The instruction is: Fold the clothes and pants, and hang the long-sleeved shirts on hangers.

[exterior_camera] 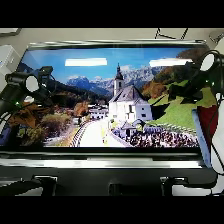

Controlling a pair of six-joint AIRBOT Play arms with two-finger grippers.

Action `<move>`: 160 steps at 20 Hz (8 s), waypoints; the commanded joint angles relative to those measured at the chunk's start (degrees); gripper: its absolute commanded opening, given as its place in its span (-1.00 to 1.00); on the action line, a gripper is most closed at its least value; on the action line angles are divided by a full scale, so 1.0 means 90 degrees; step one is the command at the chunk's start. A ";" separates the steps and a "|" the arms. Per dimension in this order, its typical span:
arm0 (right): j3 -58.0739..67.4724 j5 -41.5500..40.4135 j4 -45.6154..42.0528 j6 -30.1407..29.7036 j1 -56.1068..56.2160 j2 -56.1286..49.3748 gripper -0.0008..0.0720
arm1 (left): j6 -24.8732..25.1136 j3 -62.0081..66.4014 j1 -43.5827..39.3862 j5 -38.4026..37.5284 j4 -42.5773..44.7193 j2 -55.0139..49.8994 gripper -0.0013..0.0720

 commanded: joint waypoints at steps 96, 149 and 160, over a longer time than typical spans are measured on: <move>-0.5513 -0.1132 0.2747 -0.1127 0.0010 0.1868 0.94 | 0.2958 -0.4486 0.0806 0.2414 -0.6443 0.0146 0.81; -0.1630 -0.3572 0.2839 -0.0352 -0.1107 0.1234 -0.88 | 0.1887 -0.3349 0.1979 0.4719 -0.4476 0.2786 -0.89; -0.1464 -0.3315 0.3823 -0.0240 -0.0505 -0.0811 0.89 | 0.1919 -0.2074 0.2295 0.3218 -0.4529 -0.0617 1.00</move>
